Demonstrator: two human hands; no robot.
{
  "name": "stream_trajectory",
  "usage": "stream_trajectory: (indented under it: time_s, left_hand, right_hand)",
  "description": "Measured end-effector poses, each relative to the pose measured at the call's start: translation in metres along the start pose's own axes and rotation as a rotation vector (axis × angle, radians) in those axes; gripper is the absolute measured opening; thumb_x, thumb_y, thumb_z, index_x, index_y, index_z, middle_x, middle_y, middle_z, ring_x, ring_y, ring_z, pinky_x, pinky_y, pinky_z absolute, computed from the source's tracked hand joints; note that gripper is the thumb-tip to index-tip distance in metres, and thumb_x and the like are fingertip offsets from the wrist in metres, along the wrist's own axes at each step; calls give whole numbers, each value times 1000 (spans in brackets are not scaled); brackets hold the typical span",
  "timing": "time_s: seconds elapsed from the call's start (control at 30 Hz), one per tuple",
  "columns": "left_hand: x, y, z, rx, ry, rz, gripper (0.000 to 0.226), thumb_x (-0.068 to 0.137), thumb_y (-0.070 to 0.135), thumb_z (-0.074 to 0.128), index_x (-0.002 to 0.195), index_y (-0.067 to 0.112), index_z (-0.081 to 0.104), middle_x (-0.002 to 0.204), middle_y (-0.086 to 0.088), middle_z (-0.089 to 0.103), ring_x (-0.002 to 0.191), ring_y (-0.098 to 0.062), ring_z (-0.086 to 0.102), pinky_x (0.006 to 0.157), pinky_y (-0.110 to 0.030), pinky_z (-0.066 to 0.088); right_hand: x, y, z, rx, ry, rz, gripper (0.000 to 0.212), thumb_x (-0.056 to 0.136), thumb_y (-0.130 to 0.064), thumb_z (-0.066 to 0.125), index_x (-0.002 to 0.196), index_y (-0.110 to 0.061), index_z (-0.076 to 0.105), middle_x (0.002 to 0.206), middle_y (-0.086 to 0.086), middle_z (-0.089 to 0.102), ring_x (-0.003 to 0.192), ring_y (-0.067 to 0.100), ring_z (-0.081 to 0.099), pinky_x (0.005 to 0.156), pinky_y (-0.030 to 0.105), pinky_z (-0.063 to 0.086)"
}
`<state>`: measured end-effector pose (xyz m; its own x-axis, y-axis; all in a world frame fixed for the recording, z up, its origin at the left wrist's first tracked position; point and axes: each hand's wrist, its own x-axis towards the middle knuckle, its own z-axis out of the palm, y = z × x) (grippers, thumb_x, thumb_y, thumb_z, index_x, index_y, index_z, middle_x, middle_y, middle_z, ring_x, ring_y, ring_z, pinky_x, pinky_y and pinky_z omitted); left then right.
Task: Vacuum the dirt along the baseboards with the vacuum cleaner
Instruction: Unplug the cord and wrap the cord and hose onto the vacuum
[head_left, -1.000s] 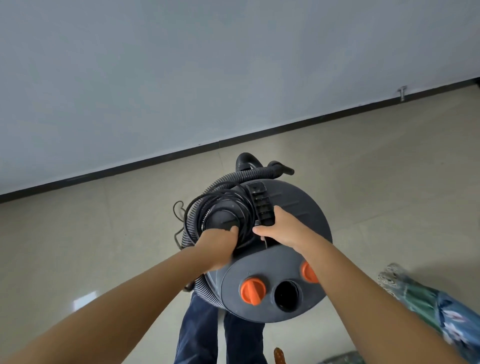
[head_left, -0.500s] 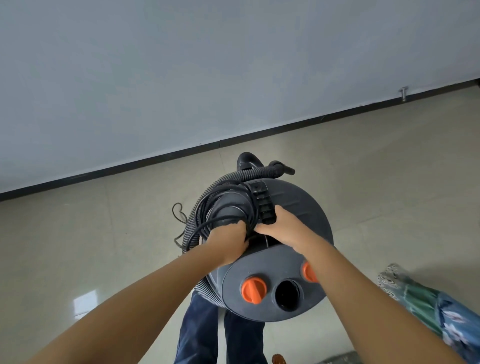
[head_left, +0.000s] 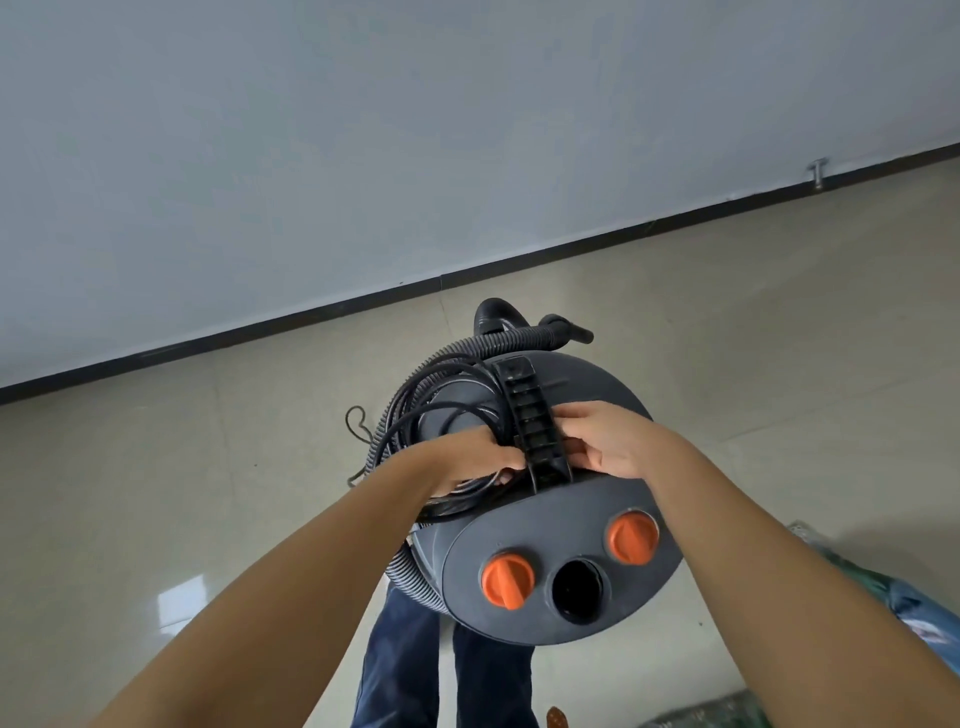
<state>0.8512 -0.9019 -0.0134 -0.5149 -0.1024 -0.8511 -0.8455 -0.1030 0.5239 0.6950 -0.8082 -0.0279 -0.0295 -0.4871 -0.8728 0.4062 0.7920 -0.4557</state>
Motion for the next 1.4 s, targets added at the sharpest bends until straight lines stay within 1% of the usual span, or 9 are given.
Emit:
stream_trajectory:
  time_s: [0.17, 0.37, 0.47, 0.67, 0.8, 1.0, 1.17, 1.23, 1.4]
  left_hand:
    - [-19, -3, -12, -299, -97, 46, 28, 95, 22, 56, 122, 14, 57, 118, 7, 61, 116, -11, 57, 100, -26, 41]
    - [6, -27, 13, 444, 468, 235, 46, 99, 45, 40, 113, 8, 63, 109, -8, 62, 106, -25, 57, 84, -29, 43]
    - [8, -22, 16, 794, 538, 88, 53, 100, 54, 27, 99, 10, 57, 85, -4, 58, 89, -26, 62, 64, -33, 39]
    - [4, -3, -5, 236, 209, -61, 40, 96, 46, 48, 98, 7, 57, 92, -10, 62, 81, -22, 61, 73, -28, 50]
    - [4, -8, -29, -297, -110, -96, 25, 92, 7, 61, 114, -2, 56, 88, -12, 65, 75, -19, 66, 79, -30, 59]
    - [3, -1, 17, 207, 384, 6, 23, 98, 13, 45, 94, 0, 63, 88, -16, 67, 87, -30, 65, 68, -21, 48]
    - [-3, -5, 38, 317, 321, 14, 40, 64, 24, 82, 100, 8, 74, 98, -16, 68, 69, -11, 59, 57, -22, 28]
    - [-3, -9, 41, 220, 481, 76, 49, 93, 10, 53, 141, 16, 46, 138, -16, 45, 103, -18, 56, 72, -23, 39]
    - [-6, -25, 53, 332, 458, 154, 67, 93, 12, 46, 153, 19, 18, 140, -10, 26, 129, -29, 31, 107, -30, 31]
  right_hand:
    - [10, 1, 6, -46, 75, -35, 20, 101, -17, 49, 108, -9, 66, 98, 12, 71, 85, 23, 69, 70, 32, 57]
    - [8, 2, 8, -67, 8, -25, 20, 101, -11, 48, 111, -5, 64, 111, 20, 69, 100, 31, 67, 85, 37, 57]
    - [4, -1, 8, 11, -93, 7, 20, 100, -6, 47, 107, -2, 65, 110, 21, 70, 107, 33, 66, 92, 39, 54]
    - [13, 3, 3, 116, -149, 59, 25, 101, -7, 43, 107, -1, 66, 107, 18, 69, 99, 31, 65, 101, 48, 48]
    - [18, 3, 3, 164, -166, 83, 28, 103, -14, 41, 109, -3, 66, 102, 14, 71, 90, 26, 68, 95, 44, 52]
    - [13, 0, 7, 187, -168, 71, 32, 104, -20, 41, 116, -2, 64, 106, 15, 70, 92, 26, 69, 77, 36, 57]
    - [16, 4, 9, 263, -174, 79, 53, 105, -40, 33, 128, -1, 58, 128, 20, 61, 117, 33, 60, 93, 43, 51]
    - [17, 5, 10, 272, -169, 79, 55, 103, -44, 34, 128, -2, 58, 127, 20, 62, 115, 31, 60, 96, 43, 49]
    - [17, 3, 11, 275, -176, 111, 60, 100, -55, 31, 123, -9, 62, 116, 13, 67, 108, 26, 63, 96, 42, 48]
